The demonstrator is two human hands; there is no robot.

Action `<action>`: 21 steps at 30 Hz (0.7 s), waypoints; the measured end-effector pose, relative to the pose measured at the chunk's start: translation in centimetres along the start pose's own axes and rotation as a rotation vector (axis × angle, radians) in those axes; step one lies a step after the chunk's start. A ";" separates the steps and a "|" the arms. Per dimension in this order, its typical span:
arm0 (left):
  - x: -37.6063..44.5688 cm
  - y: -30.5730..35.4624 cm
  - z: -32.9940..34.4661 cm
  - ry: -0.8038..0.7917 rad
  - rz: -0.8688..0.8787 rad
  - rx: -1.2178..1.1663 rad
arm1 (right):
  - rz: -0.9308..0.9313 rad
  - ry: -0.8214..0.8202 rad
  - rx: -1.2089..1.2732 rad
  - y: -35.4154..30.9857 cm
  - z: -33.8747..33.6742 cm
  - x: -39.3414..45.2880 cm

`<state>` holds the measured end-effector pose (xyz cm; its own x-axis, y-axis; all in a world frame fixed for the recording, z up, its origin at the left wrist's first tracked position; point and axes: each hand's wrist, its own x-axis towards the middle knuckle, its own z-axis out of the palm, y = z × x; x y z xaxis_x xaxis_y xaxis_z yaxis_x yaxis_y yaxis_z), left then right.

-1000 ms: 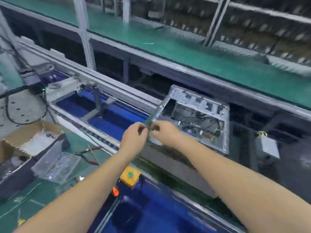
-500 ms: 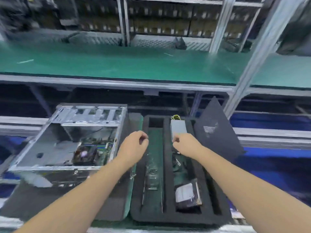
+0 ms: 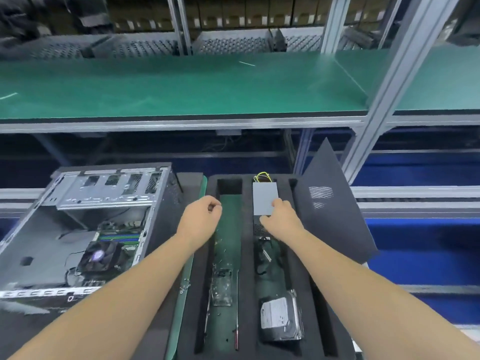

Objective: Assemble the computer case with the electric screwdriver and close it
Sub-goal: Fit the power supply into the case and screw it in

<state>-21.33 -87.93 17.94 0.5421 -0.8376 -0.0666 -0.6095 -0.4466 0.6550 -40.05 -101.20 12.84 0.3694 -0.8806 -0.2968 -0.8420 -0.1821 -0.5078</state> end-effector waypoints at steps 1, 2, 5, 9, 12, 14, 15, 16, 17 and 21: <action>0.4 -0.1 -0.3 0.012 -0.006 0.000 | 0.051 0.007 0.011 0.0 0.3 1.1; 0.7 -0.2 -0.6 0.020 -0.016 -0.001 | 0.104 0.014 0.021 0.0 0.6 2.2; 1.1 -0.8 -1.4 0.021 -0.049 0.006 | 0.205 0.011 0.025 -0.2 1.6 5.7; 1.1 -1.8 -1.5 0.027 -0.080 -0.023 | 0.249 -0.019 0.002 -1.3 3.0 8.8; 0.7 -2.1 -1.1 0.021 -0.100 -0.056 | 0.305 -0.006 0.002 -1.7 4.1 10.1; 0.4 -2.3 -0.7 0.007 -0.109 -0.078 | 0.331 0.015 0.002 -1.9 4.6 10.5; 0.3 -2.3 -0.5 0.000 -0.112 -0.087 | 0.338 0.025 -0.004 -1.9 4.7 10.5; 0.2 -2.3 -0.3 -0.008 -0.110 -0.096 | 0.345 0.032 -0.007 -1.9 4.6 10.4; 0.1 -2.3 -0.1 -0.015 -0.105 -0.104 | 0.350 0.039 -0.006 -1.9 4.4 10.2; 0.4 -1.6 0.0 -0.042 -0.108 -0.149 | 0.322 0.077 -0.004 -2.6 0.7 8.4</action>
<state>-20.13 -87.54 16.88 0.5733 -0.8011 -0.1719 -0.4551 -0.4858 0.7463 -34.48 -107.83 11.03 0.0530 -0.9236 -0.3797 -0.9124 0.1097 -0.3943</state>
